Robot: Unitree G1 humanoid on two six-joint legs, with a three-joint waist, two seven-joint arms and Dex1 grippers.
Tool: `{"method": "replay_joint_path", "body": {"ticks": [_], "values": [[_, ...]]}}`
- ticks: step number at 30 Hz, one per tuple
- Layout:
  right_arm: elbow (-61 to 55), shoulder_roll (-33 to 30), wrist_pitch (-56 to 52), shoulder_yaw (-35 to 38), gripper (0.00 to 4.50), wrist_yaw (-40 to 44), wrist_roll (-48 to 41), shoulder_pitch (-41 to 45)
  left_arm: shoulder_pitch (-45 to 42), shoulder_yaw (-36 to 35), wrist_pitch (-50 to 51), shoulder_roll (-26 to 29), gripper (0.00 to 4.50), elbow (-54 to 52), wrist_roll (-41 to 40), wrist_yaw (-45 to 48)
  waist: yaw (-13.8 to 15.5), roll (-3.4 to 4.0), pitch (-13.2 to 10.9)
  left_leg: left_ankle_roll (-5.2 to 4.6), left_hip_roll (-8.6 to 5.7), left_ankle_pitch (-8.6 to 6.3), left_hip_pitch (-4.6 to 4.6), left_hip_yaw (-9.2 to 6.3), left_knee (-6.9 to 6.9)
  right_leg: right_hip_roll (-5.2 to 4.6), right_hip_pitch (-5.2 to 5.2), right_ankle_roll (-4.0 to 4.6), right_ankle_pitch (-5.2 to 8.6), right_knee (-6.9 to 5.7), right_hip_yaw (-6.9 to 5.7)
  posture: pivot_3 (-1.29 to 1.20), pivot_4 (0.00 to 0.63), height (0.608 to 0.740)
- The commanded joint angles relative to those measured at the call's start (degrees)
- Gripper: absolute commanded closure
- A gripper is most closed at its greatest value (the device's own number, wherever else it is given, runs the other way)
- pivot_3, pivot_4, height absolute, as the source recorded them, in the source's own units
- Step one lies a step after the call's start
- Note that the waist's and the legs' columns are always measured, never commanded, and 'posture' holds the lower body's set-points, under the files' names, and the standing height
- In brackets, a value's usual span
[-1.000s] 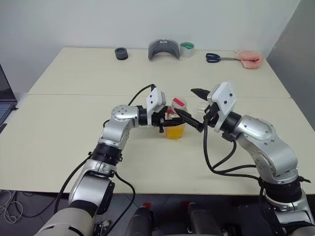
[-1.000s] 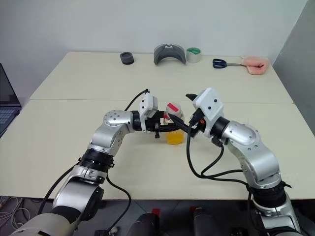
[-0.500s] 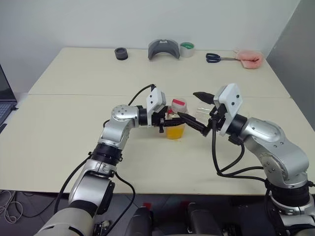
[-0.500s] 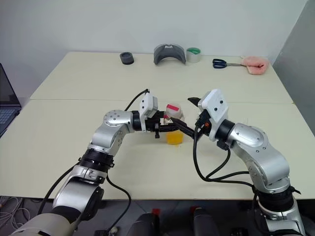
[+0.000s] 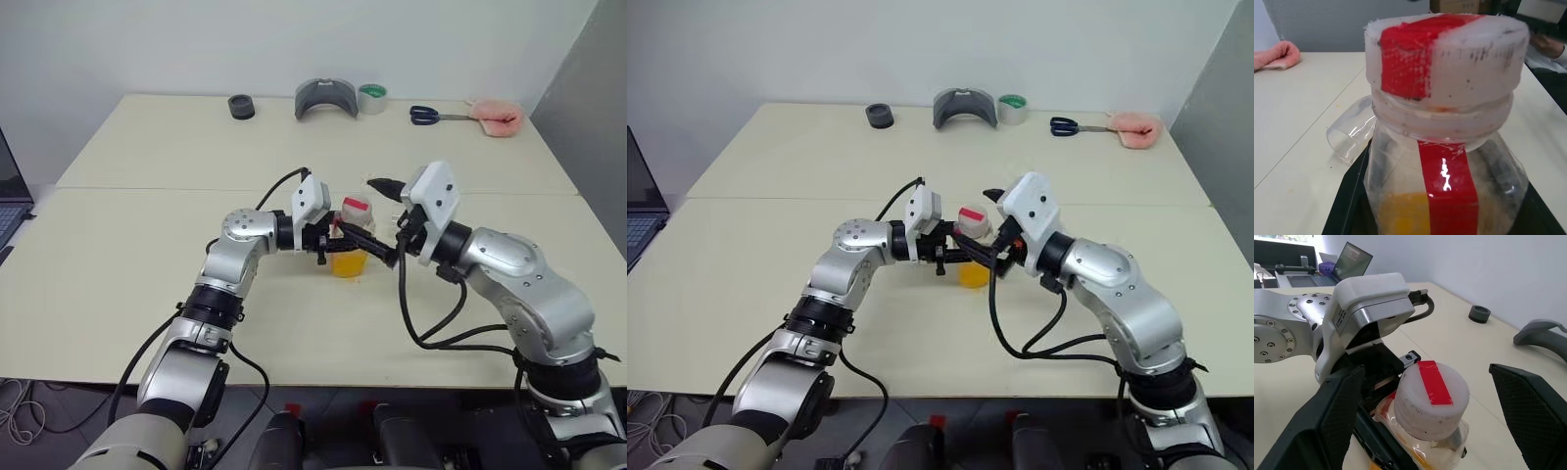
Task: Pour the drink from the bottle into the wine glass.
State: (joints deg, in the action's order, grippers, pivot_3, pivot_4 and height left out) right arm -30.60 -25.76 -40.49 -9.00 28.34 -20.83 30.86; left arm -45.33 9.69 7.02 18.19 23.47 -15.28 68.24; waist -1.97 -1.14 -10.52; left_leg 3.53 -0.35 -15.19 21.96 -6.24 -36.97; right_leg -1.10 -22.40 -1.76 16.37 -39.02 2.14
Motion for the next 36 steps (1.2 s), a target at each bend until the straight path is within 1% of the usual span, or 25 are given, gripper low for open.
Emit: {"method": "replay_joint_path", "body": {"ticks": [1,6,23,36], "values": [[0.06,0.59,2.42,0.18,0.17,-0.51,1.72,1.46,-1.09,-0.93,-1.27,-0.19,2.78,-1.51,-0.52,0.27,0.0,0.0,0.0,0.0,0.0,0.0,0.0,0.0,0.0,0.0,0.0,0.0,0.0,0.0,0.0,0.0,0.15,0.74],[0.74,1.66,2.81,0.97,0.17,-0.68,2.22,1.48,-1.03,-0.86,-1.16,-0.22,2.78,-1.67,-0.55,0.32,-0.01,0.0,0.0,0.0,0.0,0.0,0.0,0.0,0.0,0.0,0.0,0.0,0.0,0.0,0.0,0.0,0.15,0.74],[1.15,2.15,2.34,2.99,0.17,-1.28,2.21,0.16,-0.76,-0.76,-1.15,-0.14,2.78,-1.96,-0.53,0.46,-0.02,0.0,0.0,0.0,0.01,0.0,-0.01,0.01,0.0,0.0,0.0,0.0,0.0,0.0,0.01,0.0,0.15,0.74],[0.08,0.72,0.77,4.03,0.17,-0.91,1.44,-0.93,-0.77,-0.75,-0.86,-0.31,2.78,-2.25,-0.59,0.14,-0.01,0.0,0.0,0.0,0.0,0.0,0.0,0.01,0.0,0.0,0.0,0.0,0.0,0.0,0.01,0.0,0.15,0.74]]}}
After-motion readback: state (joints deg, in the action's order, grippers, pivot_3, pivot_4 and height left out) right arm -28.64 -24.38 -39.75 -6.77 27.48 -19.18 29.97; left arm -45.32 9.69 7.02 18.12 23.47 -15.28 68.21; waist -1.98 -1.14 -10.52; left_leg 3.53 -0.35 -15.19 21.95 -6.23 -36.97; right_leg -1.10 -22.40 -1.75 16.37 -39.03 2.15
